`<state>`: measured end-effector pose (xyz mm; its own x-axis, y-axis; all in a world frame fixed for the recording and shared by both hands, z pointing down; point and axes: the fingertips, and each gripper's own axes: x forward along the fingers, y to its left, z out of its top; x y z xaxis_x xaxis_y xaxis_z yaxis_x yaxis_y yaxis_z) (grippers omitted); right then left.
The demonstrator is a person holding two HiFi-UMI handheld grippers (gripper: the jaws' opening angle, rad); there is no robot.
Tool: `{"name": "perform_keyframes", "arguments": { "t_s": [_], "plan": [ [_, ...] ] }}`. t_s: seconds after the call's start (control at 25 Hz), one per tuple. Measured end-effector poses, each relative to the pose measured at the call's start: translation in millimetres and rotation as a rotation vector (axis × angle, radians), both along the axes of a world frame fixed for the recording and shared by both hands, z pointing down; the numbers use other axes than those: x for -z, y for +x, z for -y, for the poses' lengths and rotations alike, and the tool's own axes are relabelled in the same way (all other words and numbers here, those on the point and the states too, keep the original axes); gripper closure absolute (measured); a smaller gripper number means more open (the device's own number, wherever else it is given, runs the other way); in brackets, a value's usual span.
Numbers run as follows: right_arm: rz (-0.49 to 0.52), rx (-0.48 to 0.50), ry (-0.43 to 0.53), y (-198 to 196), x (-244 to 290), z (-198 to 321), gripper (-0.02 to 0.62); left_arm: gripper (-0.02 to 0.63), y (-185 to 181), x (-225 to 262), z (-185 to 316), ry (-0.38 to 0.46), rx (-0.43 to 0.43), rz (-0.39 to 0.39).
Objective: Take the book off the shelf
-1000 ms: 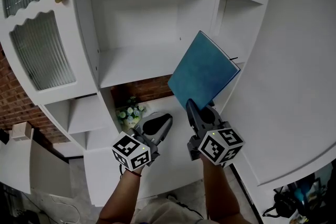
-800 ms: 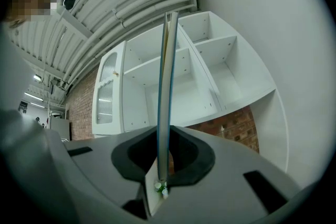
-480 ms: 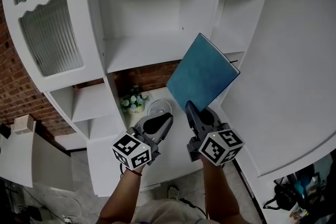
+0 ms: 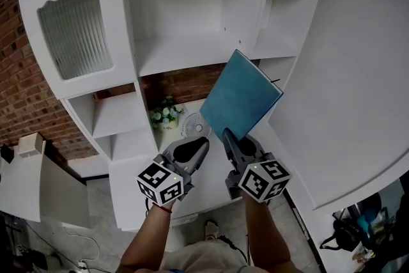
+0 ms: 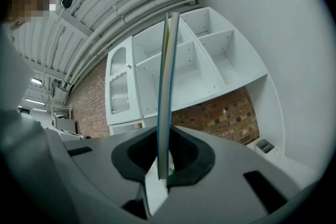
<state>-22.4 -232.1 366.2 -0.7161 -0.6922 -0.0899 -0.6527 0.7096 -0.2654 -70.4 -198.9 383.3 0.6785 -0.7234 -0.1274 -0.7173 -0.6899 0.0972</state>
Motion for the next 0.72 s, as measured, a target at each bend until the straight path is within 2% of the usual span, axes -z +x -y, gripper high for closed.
{"name": "perform_keyframes", "arguments": {
  "t_s": [0.72],
  "plan": [
    [-0.018, 0.048, -0.077, -32, -40, -43, 0.543, 0.594, -30, -21, -41, -0.036, 0.037, 0.013]
  ]
}}
